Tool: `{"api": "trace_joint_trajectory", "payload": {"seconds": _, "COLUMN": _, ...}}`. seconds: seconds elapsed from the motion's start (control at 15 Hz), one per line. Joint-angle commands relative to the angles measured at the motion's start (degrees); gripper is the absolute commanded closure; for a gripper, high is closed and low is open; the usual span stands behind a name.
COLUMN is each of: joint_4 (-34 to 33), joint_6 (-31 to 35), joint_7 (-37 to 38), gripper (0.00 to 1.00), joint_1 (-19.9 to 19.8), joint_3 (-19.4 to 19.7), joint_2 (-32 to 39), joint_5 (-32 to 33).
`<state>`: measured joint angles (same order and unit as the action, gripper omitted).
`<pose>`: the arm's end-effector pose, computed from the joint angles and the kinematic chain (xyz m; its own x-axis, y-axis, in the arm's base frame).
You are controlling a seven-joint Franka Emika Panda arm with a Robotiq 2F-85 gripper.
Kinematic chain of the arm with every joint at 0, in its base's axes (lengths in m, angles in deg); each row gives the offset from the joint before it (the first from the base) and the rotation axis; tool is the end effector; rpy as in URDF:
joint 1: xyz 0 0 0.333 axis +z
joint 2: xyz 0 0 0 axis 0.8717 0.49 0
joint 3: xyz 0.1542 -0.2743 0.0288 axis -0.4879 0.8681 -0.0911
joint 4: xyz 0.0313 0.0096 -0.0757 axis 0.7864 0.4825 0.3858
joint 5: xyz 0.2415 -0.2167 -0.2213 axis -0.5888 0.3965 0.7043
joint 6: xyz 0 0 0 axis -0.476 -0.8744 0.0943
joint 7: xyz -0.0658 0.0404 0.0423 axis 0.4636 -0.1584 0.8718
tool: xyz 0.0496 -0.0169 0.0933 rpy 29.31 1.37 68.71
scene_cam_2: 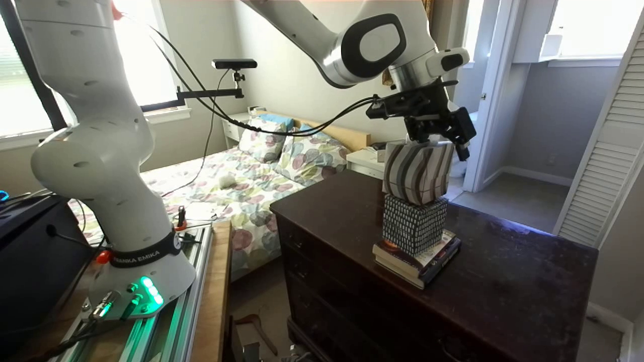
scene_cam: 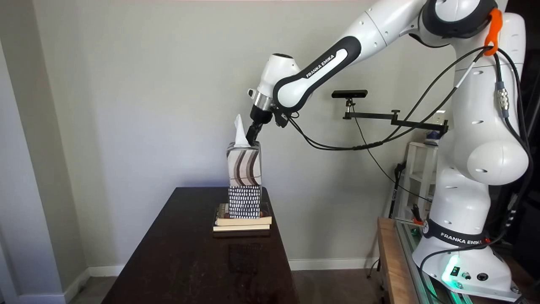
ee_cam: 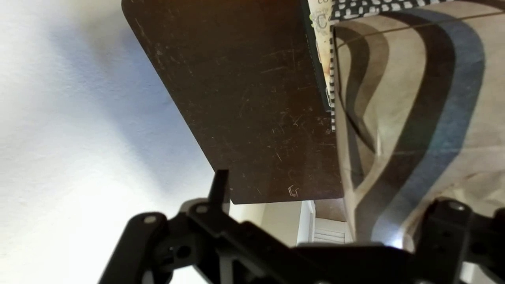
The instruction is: Stack the tissue boxes on the book, then pull out a tissue
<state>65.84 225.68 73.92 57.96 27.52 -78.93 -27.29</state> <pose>0.5904 -0.0697 0.4123 0.9030 0.2206 0.3686 0.1354 -0.9605 0.2431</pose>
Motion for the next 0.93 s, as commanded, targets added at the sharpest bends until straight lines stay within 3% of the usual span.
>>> {"api": "trace_joint_trajectory", "payload": {"seconds": 0.0, "joint_4": -0.5, "joint_6": 0.3, "joint_7": 3.6, "gripper": 0.0, "joint_1": -0.3, "joint_3": 0.2, "joint_2": -0.2, "joint_5": 0.1}}
{"api": "trace_joint_trajectory", "payload": {"seconds": 0.33, "joint_4": -1.6, "joint_6": -1.5, "joint_7": 12.1, "gripper": 0.0, "joint_1": 0.0, "joint_3": 0.9, "joint_2": -0.2, "joint_5": 0.1}}
{"api": "trace_joint_trajectory", "payload": {"seconds": 0.87, "joint_4": -0.7, "joint_6": -0.7, "joint_7": 12.8, "gripper": 0.0, "joint_1": -0.1, "joint_3": -0.3, "joint_2": -2.6, "joint_5": -5.3}}
